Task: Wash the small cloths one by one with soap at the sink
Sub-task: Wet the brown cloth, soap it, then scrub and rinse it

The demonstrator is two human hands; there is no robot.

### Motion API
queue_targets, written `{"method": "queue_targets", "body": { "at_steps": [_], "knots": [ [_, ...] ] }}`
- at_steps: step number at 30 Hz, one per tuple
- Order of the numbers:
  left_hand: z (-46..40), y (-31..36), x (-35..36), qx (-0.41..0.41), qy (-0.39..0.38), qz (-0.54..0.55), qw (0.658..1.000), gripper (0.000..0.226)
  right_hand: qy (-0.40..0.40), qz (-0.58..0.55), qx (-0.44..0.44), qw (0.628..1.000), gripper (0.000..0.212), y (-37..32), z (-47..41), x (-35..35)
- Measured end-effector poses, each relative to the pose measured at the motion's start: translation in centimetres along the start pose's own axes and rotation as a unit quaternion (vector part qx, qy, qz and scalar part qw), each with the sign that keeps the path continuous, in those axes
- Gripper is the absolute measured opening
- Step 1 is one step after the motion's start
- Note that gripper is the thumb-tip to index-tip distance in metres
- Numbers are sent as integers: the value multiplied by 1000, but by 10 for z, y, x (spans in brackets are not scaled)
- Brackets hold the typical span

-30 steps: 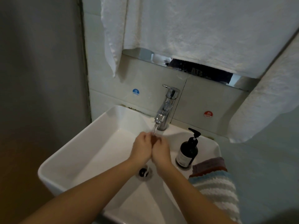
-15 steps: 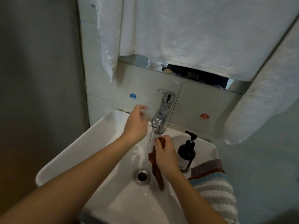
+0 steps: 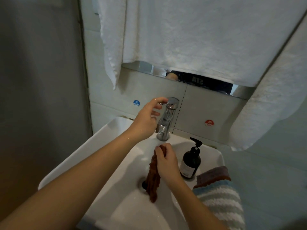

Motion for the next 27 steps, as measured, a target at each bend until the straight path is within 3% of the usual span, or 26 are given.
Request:
{"method": "queue_targets", "body": {
  "at_steps": [3, 5, 10, 12, 17, 20, 23, 27],
  "knots": [
    [9, -20, -3, -22, 5, 82, 996, 87, -10, -25, -2, 1000, 22, 3, 0, -1],
    [22, -48, 3, -62, -15, 81, 995, 89, -7, -59, -7, 998, 23, 1, 0, -3],
    [67, -107, 66, -152, -261, -15, 953, 73, 13, -184, 18, 983, 19, 15, -10, -2],
    [78, -118, 80, -170, -304, 0, 937, 56, 29, -206, 24, 978, 21, 22, -14, -3],
    [81, -138, 61, -245, -257, 30, 935, 21, 125, -206, 38, 970, 23, 38, -19, -26],
    [86, -139, 61, -283, -213, 161, 921, 12, 160, -256, 67, 951, 25, 53, -17, -32],
    [78, -128, 59, -251, -107, 273, 923, 9, 86, -263, 108, 955, 20, 63, -17, -17],
    [73, -117, 63, -219, -27, 177, 959, 33, 15, -141, 116, 983, 31, 61, -17, 12]
  ]
}}
Point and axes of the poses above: each hand's wrist, its own z-axis away from the middle knuckle, its own x-axis out of the palm, y = z × x, the point moved 9 cm from there along -z, towards the middle knuckle, and after that the axes turned 14 degrees about -y, right-handed, at the moved point
